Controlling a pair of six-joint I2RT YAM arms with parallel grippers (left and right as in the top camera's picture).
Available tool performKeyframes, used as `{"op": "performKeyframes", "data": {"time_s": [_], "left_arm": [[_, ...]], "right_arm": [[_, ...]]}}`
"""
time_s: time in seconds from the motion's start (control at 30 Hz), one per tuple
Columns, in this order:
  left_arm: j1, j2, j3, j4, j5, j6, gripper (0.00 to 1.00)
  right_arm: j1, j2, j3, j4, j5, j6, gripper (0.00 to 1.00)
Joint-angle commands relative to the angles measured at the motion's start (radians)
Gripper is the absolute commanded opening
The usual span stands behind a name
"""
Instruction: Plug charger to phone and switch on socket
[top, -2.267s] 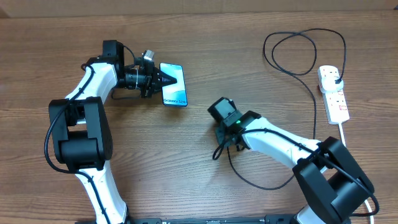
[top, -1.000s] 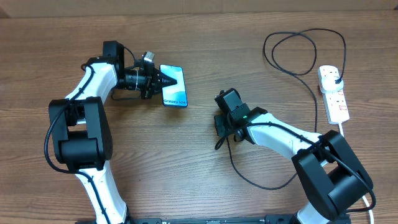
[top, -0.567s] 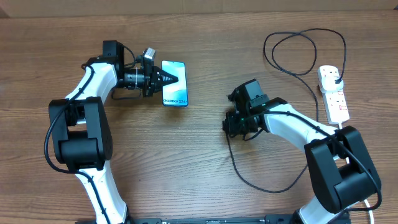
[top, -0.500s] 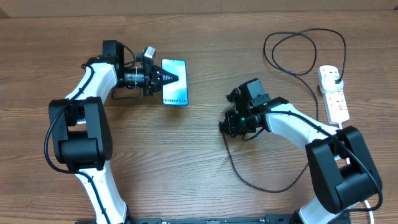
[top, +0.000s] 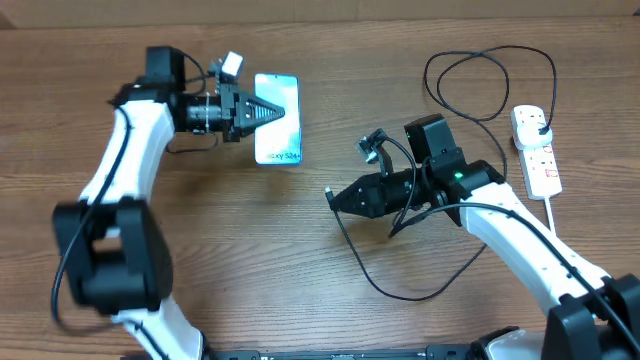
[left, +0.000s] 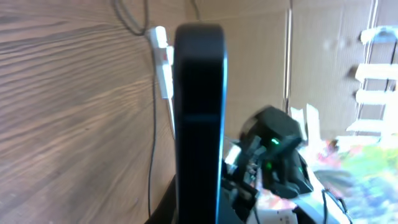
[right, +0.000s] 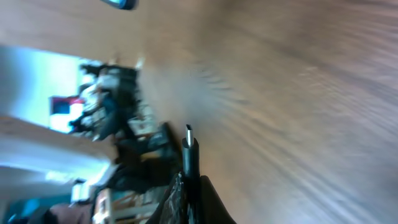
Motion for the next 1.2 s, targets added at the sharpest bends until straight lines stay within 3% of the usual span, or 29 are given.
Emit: {"op": "performKeyframes", "data": {"time_s": [0.0,0.33,0.47,0.77,0.97,1.17], "left_arm": [[0.003,-0.162,0.003,-0.041,-0.026,0.020,0.05],[-0.019,-0.250,0.002,-0.177,-0.038,0.010,0.04],[-0.066,-0.250,-0.002,-0.165,-0.066,-0.072,0.05],[-0.179,-0.250,-0.002,0.100,-0.161,-0.416,0.04],[-0.193,-0.250,-0.002,0.129,-0.156,-0.461,0.04],[-0.182,-0.250,-0.002,0.227,-0.043,-0.450,0.04]], "right_arm": [[0.028,-0.053,0.007,-0.008,-0.129,-0.009,0.04],[0.124,-0.202,0.007,-0.035,-0.170,-0.003,0.04],[0.124,-0.248,0.007,-0.013,-0.116,0.067,0.04],[0.126,-0.249,0.007,0.101,-0.097,0.193,0.04],[0.125,-0.249,0.007,0.218,-0.035,0.278,0.04],[0.125,-0.249,0.007,0.268,0.021,0.312,0.04]]}}
